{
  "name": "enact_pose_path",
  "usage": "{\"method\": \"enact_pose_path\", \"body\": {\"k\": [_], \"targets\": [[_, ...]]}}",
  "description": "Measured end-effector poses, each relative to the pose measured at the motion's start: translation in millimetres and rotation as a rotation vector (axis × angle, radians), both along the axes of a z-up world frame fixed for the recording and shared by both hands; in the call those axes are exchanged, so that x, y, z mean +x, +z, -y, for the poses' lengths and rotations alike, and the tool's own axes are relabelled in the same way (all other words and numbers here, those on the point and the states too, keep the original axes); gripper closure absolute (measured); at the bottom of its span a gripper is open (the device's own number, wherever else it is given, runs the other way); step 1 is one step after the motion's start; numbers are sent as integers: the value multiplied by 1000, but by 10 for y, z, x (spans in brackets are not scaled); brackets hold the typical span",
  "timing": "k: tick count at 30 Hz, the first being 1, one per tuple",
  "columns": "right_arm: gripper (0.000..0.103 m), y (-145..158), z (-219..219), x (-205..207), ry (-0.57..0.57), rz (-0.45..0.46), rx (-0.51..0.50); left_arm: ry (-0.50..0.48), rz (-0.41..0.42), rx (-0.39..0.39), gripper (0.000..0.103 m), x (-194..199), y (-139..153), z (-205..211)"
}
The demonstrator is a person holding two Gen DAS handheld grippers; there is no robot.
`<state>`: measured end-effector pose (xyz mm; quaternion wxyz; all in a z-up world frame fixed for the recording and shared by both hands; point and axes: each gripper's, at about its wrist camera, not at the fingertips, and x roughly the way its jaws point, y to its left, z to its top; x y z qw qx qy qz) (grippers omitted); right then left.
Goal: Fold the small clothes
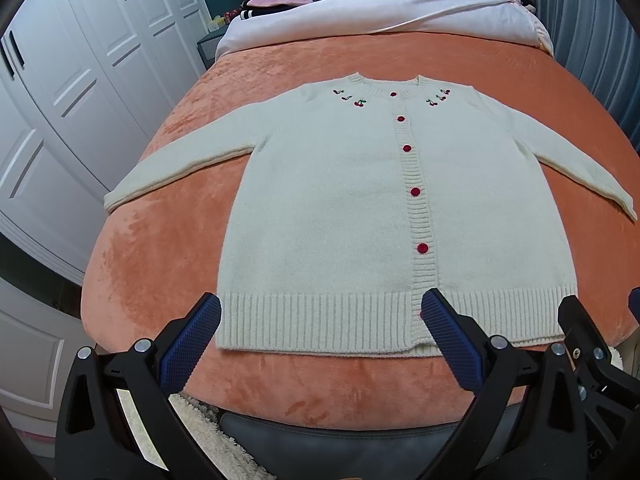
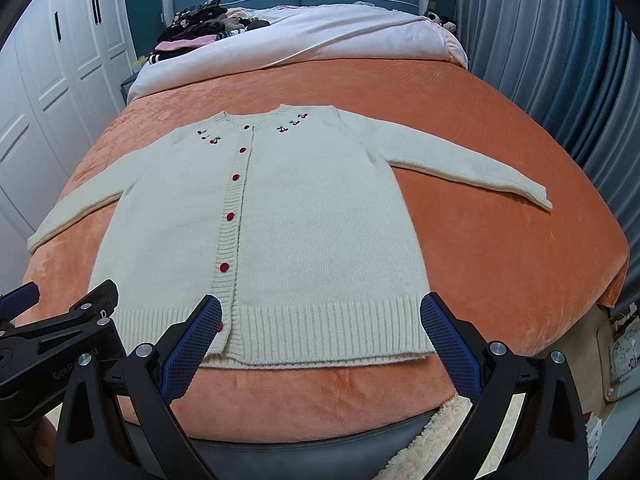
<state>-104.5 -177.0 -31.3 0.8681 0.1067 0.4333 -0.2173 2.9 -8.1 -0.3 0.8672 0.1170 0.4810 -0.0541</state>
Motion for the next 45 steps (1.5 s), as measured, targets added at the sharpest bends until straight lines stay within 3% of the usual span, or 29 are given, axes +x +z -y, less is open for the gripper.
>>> {"method": "enact_pose_path", "body": {"k": [45], "targets": [[5, -110, 33, 129, -5, -26, 25, 15, -21, 23, 5, 135, -108, 25]]}}
